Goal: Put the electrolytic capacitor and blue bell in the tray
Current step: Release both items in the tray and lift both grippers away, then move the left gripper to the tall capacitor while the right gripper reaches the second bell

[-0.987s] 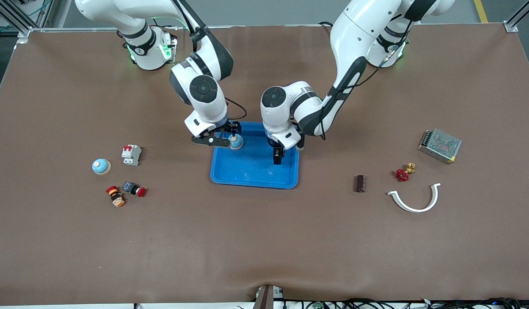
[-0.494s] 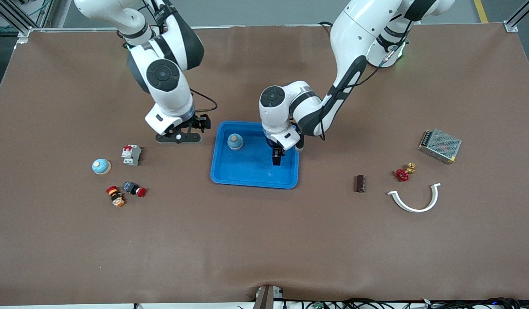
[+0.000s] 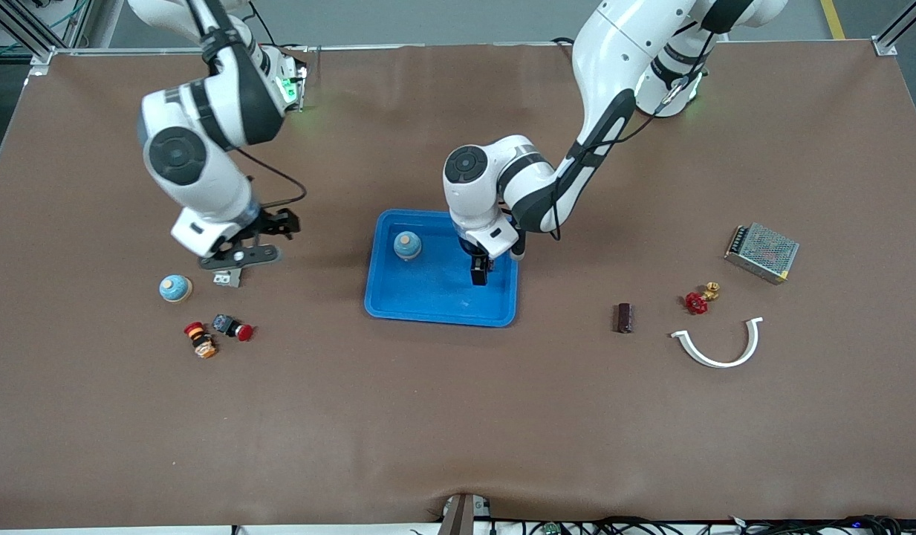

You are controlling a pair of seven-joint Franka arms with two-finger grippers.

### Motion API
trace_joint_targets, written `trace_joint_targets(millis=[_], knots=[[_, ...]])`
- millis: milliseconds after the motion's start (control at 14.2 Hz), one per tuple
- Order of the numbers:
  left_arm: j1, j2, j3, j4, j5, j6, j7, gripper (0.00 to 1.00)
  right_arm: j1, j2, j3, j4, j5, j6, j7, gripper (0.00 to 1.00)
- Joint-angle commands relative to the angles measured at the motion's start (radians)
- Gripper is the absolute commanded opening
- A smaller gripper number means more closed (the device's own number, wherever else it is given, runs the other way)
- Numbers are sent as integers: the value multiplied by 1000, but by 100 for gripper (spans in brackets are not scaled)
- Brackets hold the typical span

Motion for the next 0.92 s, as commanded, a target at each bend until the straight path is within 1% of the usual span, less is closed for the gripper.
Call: trace_joint_targets(millis=[0, 141, 353, 494, 564, 776, 846], knots=[[9, -44, -3, -1, 16, -23, 8, 100, -144, -30, 18, -72, -21, 61, -190, 100], [12, -66, -5, -1, 4, -55, 27, 100, -228, -21, 18, -76, -21, 96, -315, 100], [44, -121, -5, -1, -77, -107, 163, 100, -259, -16, 18, -122, -25, 165, -344, 100], [65, -161, -3, -1, -137, -139, 266, 100, -290, 17, 18, -132, -37, 208, -373, 100], [75, -174, -3, -1, -148, -149, 298, 100, -314, 39, 18, -133, -38, 242, -416, 100], [110, -202, -3, -1, -149, -176, 366, 100, -408, 114, 19, -130, -36, 360, -604, 100], [121, -210, -3, -1, -149, -181, 392, 100, -422, 132, 19, -126, -36, 374, -643, 100]])
